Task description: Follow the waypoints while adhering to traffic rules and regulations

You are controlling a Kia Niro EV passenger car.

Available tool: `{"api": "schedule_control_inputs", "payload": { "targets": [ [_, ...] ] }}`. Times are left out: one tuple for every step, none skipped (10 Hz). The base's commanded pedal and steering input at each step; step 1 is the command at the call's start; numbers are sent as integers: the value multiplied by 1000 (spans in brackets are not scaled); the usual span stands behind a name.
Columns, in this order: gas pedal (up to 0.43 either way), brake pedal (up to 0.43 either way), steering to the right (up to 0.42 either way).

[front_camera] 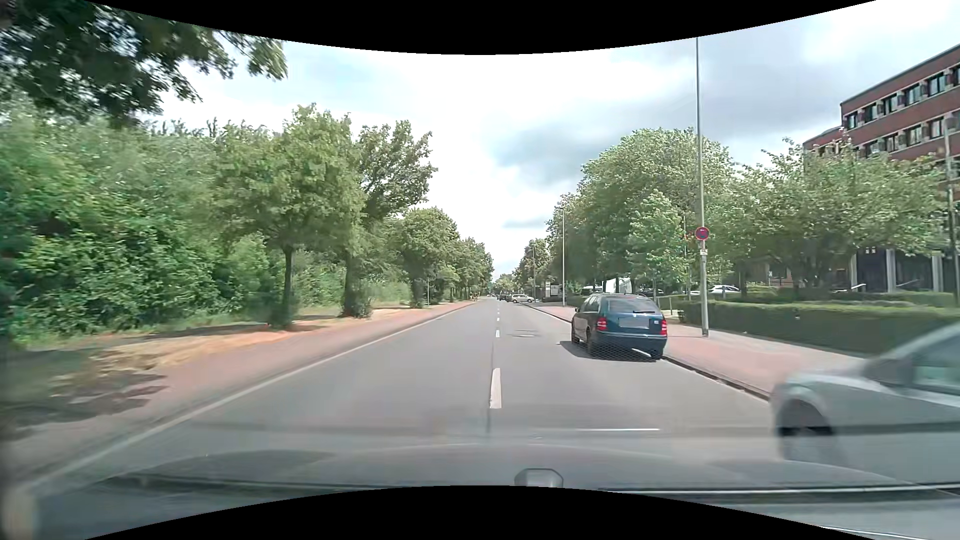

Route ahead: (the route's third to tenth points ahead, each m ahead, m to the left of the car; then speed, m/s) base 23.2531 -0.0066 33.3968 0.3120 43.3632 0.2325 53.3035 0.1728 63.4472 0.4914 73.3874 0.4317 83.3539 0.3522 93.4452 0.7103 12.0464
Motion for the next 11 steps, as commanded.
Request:
{"api": "schedule_control_inputs", "payload": {
  "targets": [
    [138,12,8],
    [138,18,8],
    [138,18,7],
    [150,18,8],
    [169,12,8],
    [197,12,9],
    [197,12,9],
    [197,18,9],
    [197,18,8],
    [197,18,7],
    [197,18,7]
  ]
}}
